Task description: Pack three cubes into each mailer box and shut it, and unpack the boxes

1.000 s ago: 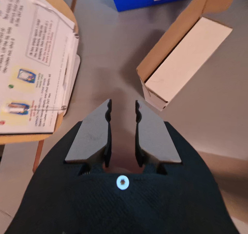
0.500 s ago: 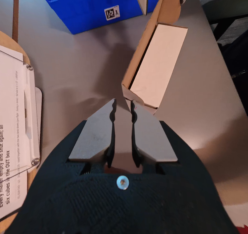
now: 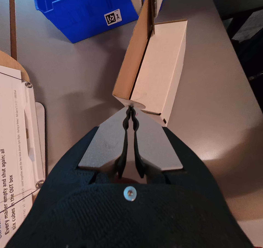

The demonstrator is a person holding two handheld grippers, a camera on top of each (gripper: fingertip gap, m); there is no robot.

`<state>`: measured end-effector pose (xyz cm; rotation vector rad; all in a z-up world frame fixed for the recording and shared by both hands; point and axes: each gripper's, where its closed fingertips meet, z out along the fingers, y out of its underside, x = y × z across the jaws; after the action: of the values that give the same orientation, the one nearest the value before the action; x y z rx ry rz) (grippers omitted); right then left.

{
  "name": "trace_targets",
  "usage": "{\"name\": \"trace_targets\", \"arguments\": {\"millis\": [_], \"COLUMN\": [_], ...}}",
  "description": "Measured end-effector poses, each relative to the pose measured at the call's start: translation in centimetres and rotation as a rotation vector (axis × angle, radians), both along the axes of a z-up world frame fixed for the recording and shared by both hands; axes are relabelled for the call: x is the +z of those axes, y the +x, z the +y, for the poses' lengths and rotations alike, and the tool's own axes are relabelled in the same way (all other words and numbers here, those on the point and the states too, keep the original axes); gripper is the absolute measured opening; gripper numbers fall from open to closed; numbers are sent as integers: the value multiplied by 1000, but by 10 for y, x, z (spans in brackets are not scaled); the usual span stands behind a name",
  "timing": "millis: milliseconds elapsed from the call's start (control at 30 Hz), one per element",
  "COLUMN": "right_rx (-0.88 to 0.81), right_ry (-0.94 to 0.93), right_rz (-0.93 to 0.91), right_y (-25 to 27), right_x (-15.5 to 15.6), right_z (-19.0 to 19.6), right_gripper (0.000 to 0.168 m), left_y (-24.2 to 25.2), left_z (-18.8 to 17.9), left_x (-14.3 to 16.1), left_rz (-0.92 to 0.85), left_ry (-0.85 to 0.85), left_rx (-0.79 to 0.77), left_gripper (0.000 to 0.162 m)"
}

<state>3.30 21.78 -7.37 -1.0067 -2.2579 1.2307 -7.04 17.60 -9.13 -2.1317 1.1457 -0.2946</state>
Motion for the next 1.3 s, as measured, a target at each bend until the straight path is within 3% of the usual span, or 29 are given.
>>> {"name": "trace_targets", "arguments": {"millis": [233, 367, 700, 1067, 1300], "right_rx": [-10, -50, -50, -61, -77], "right_ry": [57, 51, 6, 5, 57], "right_rz": [13, 16, 21, 2, 11], "right_y": [-1, 0, 2, 1, 1], "right_x": [-2, -1, 2, -2, -3], "right_z": [-6, -3, -6, -5, -7], "right_gripper": [3, 3, 5, 5, 4], "left_y": [-4, 0, 14, 31, 35], "left_z": [2, -17, -37, -40, -48], "left_x": [4, 0, 7, 9, 17], "left_rz": [-26, -6, -64, -136, -187], "left_ry": [21, -22, 9, -1, 11], "left_rx": [35, 10, -13, -69, -69], "left_gripper": [1, 15, 23, 29, 23]}}
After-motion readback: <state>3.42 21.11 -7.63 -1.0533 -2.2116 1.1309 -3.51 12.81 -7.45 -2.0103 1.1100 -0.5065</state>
